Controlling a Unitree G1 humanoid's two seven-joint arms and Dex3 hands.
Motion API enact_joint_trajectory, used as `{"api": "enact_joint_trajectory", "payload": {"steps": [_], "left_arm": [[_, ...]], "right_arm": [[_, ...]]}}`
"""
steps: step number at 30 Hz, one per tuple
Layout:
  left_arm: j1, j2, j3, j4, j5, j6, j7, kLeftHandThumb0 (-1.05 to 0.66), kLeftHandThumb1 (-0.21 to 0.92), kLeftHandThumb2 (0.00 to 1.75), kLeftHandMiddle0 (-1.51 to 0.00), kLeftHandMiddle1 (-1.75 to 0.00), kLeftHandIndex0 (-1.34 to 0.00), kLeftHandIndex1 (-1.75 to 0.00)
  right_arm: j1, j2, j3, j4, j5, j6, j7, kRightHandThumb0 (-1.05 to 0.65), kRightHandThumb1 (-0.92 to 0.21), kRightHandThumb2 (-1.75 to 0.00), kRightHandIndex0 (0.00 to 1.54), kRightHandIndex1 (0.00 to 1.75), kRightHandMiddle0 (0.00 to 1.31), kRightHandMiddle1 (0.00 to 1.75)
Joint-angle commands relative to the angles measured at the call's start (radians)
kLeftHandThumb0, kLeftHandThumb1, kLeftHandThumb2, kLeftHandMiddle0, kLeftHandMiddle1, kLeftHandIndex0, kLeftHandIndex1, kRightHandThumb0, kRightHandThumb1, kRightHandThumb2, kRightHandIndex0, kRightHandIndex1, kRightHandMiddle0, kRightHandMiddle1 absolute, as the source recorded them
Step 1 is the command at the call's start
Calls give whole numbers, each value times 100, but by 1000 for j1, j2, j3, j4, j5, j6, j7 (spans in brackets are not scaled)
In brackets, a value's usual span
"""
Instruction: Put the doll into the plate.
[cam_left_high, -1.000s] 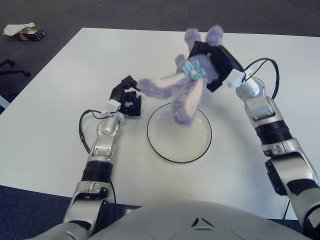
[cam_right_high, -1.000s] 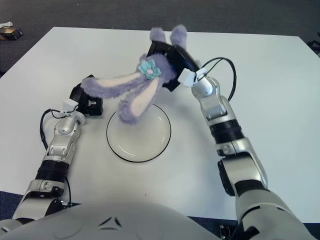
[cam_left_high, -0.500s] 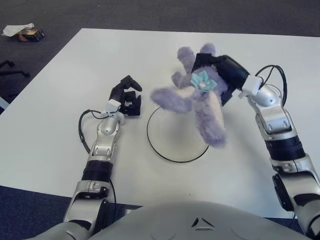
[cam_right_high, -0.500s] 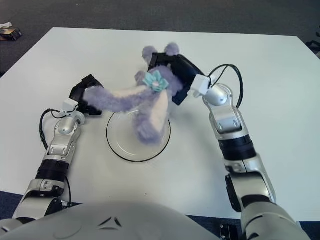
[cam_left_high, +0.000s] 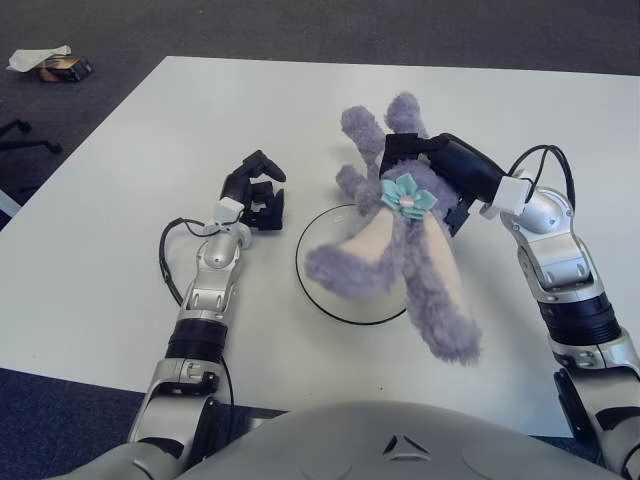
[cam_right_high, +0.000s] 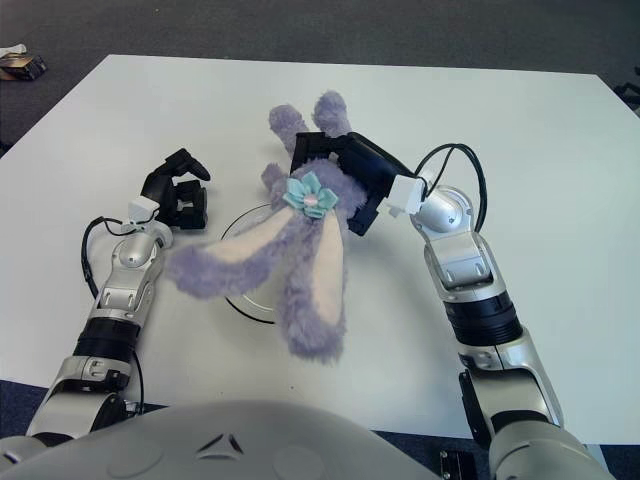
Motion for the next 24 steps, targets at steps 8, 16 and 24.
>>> {"api": "enact_joint_trajectory", "payload": {"steps": [8, 16, 24], "left_arm": [[42, -14, -6, 80, 3, 5, 1, -49, 30, 133, -112, -175, -63, -175], [38, -13, -6, 91, -4, -3, -8, -48, 31, 132, -110, -175, -62, -175], [37, -12, -9, 96, -2, -8, -12, -48, 32, 131, -111, -175, -61, -175]], "right_arm": [[55, -12, -6, -47, -46, -64, -4, 56, -10, -158, 79, 175, 100, 175], [55, -5, 17, 6, -114, -227, -35, 59, -6, -164, 83, 175, 106, 175], [70, -42, 34, -81, -49, -169, 58, 59, -5, -164, 83, 175, 105, 175]]}}
